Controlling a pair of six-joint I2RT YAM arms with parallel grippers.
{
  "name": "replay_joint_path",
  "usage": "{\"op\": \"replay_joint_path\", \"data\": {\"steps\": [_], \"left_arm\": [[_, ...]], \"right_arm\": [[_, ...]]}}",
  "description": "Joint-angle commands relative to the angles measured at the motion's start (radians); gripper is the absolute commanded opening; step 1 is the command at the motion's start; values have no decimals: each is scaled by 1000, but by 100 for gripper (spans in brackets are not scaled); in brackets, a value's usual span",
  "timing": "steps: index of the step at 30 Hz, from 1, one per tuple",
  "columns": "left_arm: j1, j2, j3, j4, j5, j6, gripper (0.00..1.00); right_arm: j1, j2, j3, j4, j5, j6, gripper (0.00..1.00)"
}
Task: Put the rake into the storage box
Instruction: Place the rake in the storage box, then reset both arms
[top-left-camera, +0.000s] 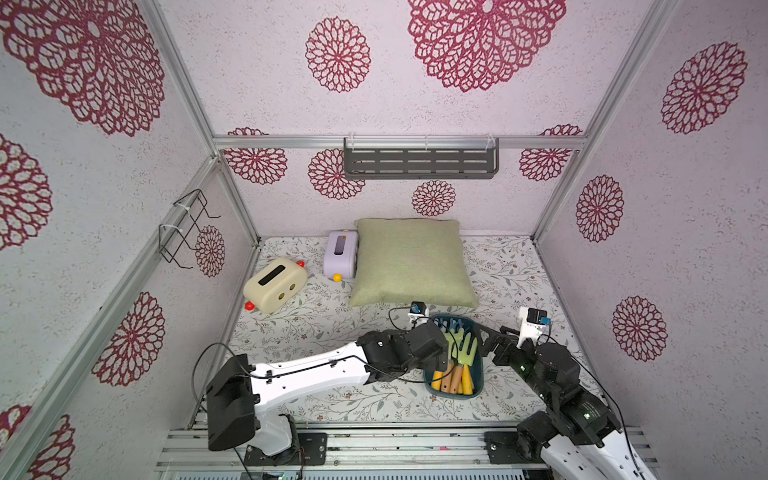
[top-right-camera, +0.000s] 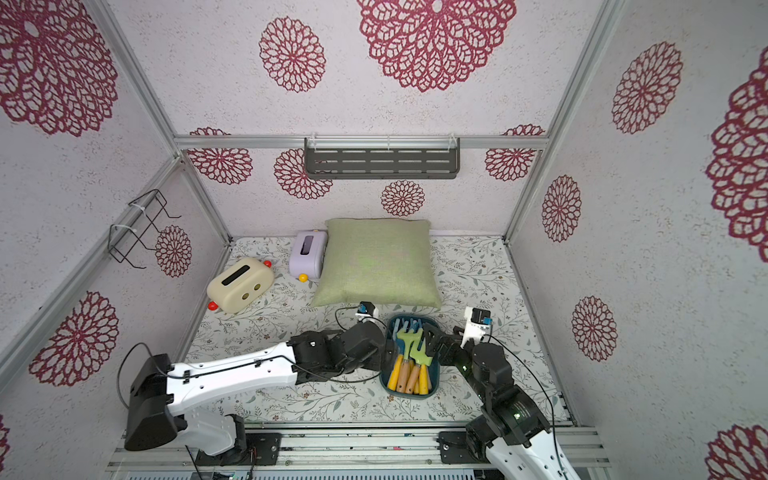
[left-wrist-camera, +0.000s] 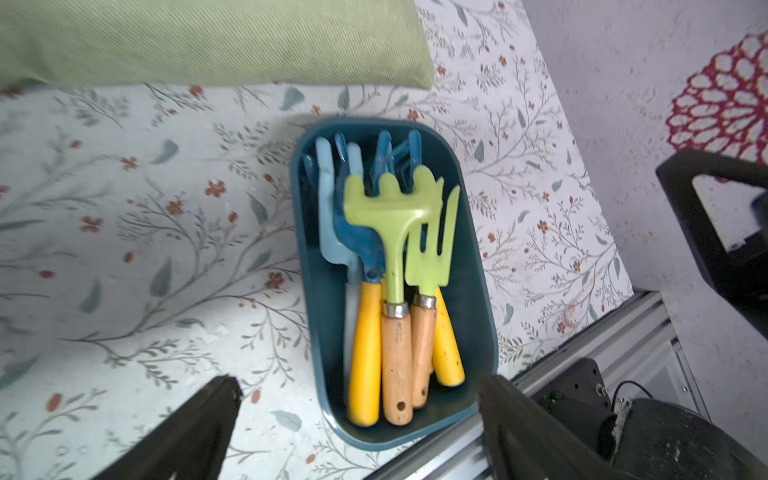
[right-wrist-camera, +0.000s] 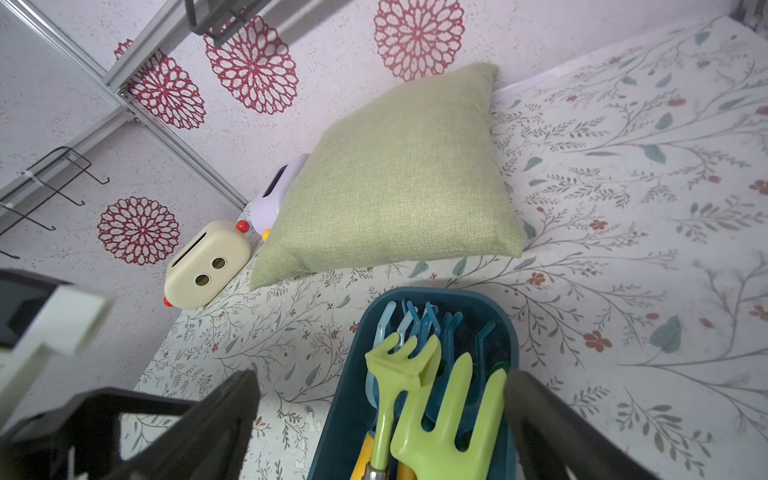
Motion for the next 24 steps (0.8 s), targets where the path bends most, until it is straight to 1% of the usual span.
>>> {"op": "replay_joint_path", "data": {"steps": [1,3,6,8,10,13,16,19,21,24], "left_arm": [[66,-80,-32,-56,-112,58,97],[105,-137,-59,-56,-163,86,97],[191,-222,-122,-21,-222,140,97],[270,-273,-164,39,-214,190,97],[351,-296,-185,63,-214,220,97],[458,-308,-208,102,-229,285,97],[549,-308,-237,160,-251,372,97],[663,-313,-296,254,-196,465,97],[734,-318,-346,317,-177,501,97],[840,-330,-429,408,-149,522,97]], "right_arm": [[-7,12,14,98,32,-98,99],[-6,42,8,153,37,-161,99],[-7,106,-11,251,98,-245,99],[-8,161,-25,328,134,-299,99],[-13,232,-32,412,163,-343,99],[-47,345,-39,539,159,-395,99],[-122,436,-46,650,131,-415,99],[-223,504,-68,745,85,-415,99],[-288,521,-104,817,58,-413,99],[-377,519,-184,940,27,-415,99]]}}
